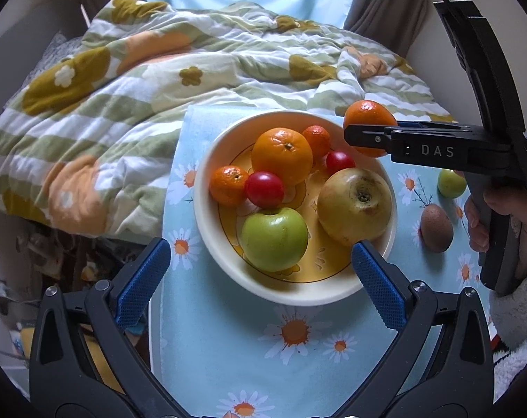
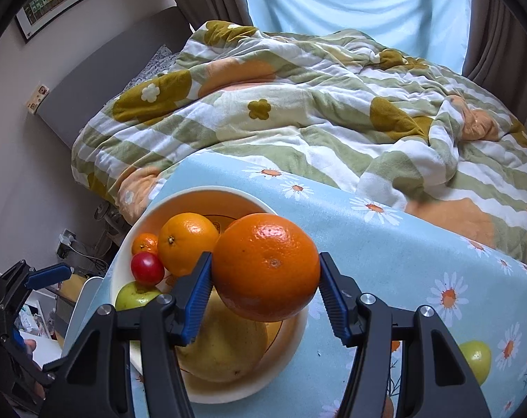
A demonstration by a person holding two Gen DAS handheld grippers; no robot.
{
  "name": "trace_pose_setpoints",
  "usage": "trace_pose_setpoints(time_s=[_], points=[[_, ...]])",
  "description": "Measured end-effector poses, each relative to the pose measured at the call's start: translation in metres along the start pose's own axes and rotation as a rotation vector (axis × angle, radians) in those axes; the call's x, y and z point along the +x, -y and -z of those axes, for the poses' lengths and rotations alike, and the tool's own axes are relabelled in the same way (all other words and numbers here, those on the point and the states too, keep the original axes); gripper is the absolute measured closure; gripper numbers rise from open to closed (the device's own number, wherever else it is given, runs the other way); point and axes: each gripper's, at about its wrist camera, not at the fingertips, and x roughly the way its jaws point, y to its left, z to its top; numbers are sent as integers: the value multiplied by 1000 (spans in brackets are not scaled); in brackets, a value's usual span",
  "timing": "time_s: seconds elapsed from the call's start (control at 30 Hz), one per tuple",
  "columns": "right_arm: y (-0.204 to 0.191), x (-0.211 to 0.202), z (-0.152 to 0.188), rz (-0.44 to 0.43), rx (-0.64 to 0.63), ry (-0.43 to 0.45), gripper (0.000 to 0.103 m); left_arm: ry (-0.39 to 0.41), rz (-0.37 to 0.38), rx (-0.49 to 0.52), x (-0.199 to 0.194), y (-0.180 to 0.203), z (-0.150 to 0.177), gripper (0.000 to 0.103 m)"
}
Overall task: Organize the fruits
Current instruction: 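Lower the large orange into the bowl and open the right gripper, then withdraw both grippers from the bowl toward the kiwi and green apple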
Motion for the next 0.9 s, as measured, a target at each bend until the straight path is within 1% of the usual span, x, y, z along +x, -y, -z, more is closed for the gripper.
trace_pose_setpoints(time_s=[0.17,0.23,0.27,0.3,0.37,0.63,0.9], points=[[0,7,-2,-16,11,-5,48,-1,-4,-16,-1,0,1,0],[2,7,-2,-31,23,-8,46,-2,-8,-17,-1,0,2,0],[2,5,-2,-43,29,5,36,-3,-9,-18,-2,0,2,0],[3,3,-2,-52,31,18,20,-4,-9,-19,-2,0,3,0],[1,-1,-4,-54,25,35,6,-7,-9,-21,-2,0,3,0],[-3,-11,0,-24,10,57,5,-3,-9,-7,-6,1,4,0],[-10,-38,3,23,13,92,5,15,-6,27,-25,5,2,0]])
